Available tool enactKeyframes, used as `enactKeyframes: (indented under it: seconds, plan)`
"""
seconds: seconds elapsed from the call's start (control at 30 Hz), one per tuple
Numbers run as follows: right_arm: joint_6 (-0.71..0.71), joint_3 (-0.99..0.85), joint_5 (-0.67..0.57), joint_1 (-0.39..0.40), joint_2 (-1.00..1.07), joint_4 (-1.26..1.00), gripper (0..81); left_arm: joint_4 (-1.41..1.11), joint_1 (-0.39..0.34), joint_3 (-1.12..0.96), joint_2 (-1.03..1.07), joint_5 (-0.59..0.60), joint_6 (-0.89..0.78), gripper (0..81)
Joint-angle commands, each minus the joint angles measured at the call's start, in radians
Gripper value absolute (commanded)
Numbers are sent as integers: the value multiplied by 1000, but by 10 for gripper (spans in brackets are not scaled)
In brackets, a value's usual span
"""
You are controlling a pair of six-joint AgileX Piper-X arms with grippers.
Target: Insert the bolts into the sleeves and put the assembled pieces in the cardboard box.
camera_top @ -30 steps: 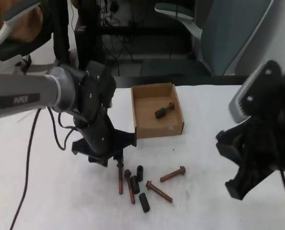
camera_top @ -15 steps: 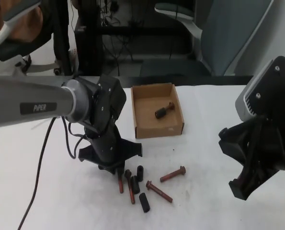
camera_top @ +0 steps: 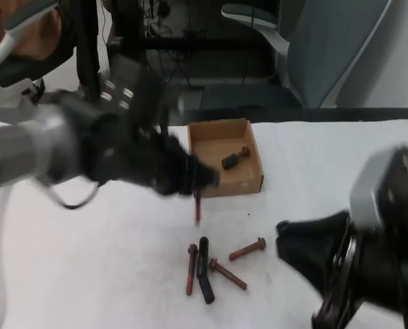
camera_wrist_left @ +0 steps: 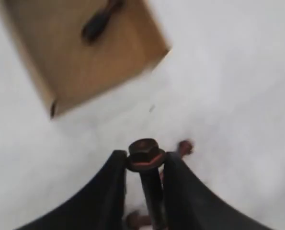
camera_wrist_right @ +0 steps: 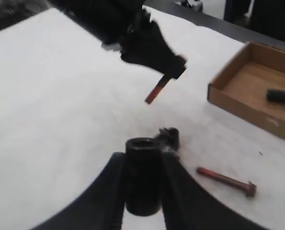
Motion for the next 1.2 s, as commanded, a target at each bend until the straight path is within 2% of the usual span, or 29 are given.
enactKeyframes:
  seconds: [0.0,0.13,0.23,0.4,0.57,1.17]
  plan:
    - [54,99,51,74,-25,-243,6,-229,-30,104,-170,69,50,17]
    - [65,186,171,165,-3,-402,6,-468,-87,227,-318,102,78,17]
    - [77,183,192,200,11,-423,6,-566,-127,297,-359,102,67,17]
    - [84,184,201,213,14,-491,6,-636,-198,347,-350,105,-11,17]
    - [84,184,219,213,14,-515,6,-645,-252,351,-351,99,-1,17]
    - [77,184,219,213,14,-559,6,-674,-266,351,-351,89,-30,17]
